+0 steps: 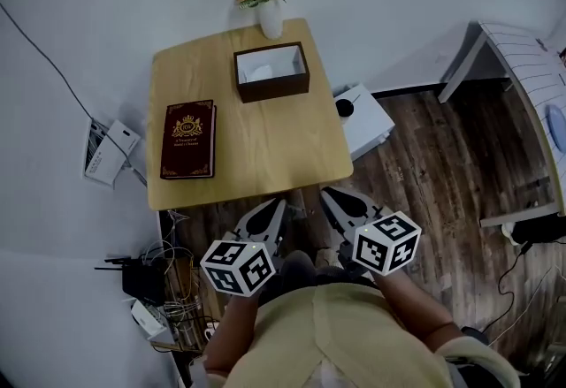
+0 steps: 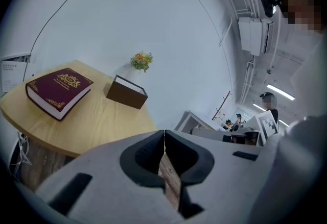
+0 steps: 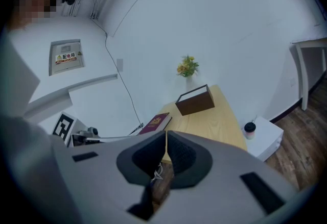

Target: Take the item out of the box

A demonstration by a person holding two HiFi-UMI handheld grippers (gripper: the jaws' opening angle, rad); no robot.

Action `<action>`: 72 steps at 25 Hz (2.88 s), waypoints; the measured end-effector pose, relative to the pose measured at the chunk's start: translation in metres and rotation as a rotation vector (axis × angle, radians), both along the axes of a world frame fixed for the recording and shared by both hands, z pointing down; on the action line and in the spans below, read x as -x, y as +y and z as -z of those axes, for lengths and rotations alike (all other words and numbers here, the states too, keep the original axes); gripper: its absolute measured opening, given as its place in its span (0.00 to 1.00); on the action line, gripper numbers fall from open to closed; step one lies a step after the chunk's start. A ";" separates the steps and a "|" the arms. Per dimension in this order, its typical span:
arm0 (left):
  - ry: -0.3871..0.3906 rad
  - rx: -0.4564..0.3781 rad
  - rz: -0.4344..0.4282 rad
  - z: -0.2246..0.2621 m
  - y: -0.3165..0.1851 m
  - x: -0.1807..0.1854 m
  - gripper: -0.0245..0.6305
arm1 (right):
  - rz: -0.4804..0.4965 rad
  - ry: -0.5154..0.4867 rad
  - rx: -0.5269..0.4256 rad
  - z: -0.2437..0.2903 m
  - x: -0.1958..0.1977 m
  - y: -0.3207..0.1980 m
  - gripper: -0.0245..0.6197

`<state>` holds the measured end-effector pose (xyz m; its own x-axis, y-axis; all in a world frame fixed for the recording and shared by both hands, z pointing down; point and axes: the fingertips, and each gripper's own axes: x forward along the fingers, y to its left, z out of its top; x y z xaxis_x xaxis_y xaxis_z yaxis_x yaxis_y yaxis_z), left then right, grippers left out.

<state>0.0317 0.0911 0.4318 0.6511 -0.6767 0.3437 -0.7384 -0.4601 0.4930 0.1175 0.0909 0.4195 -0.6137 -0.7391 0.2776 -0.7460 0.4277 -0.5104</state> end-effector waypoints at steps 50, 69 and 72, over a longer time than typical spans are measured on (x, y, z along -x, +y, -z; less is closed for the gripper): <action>-0.098 -0.081 -0.077 0.013 -0.293 0.071 0.07 | 0.156 0.310 0.004 0.034 0.077 -0.286 0.09; -0.182 -0.091 -0.015 0.020 -0.335 0.072 0.07 | 0.382 0.463 0.193 -0.008 0.084 -0.358 0.25; -0.184 -0.081 -0.016 0.014 -0.341 0.076 0.07 | 0.398 0.489 0.216 -0.017 0.088 -0.363 0.28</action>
